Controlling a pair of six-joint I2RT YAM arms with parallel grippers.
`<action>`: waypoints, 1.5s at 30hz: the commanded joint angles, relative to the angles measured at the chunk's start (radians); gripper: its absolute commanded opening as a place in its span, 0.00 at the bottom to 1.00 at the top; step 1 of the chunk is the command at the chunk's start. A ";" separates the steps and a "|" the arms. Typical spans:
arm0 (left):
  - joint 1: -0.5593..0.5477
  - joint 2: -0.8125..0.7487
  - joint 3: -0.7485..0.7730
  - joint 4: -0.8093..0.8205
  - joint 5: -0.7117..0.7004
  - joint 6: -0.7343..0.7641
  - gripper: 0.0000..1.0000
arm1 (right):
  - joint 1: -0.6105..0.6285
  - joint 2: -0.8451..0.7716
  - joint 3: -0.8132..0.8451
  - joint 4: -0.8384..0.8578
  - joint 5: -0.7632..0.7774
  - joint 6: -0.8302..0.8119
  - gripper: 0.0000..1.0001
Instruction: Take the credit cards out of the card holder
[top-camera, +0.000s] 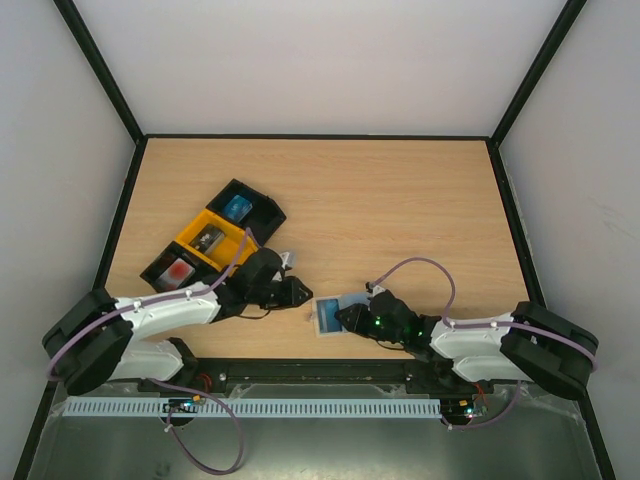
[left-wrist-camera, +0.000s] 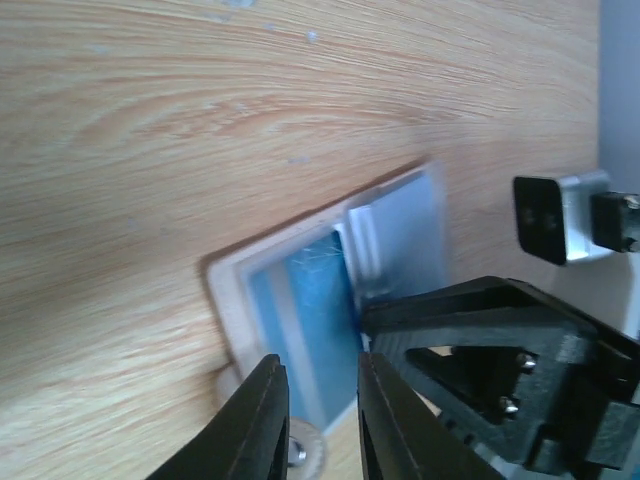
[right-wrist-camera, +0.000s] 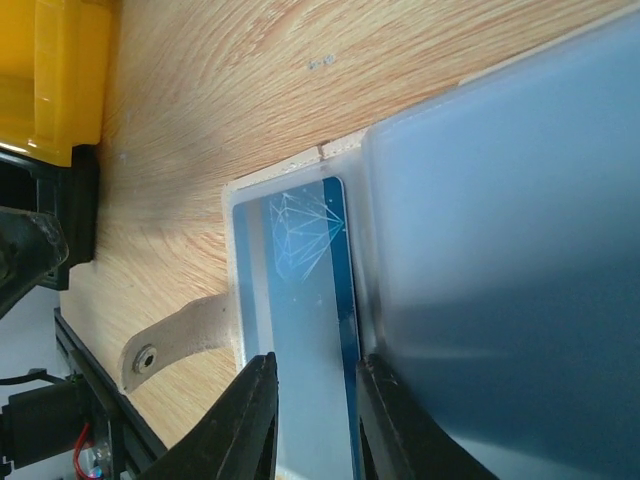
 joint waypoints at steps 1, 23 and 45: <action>-0.020 0.037 0.023 0.109 0.061 -0.058 0.23 | -0.003 0.005 -0.017 0.033 -0.001 0.014 0.23; -0.055 0.307 0.014 0.212 0.066 -0.044 0.07 | -0.003 -0.100 -0.016 -0.087 0.067 -0.015 0.24; -0.073 0.286 -0.041 0.260 0.059 -0.134 0.16 | -0.002 0.032 0.035 -0.066 0.040 -0.038 0.23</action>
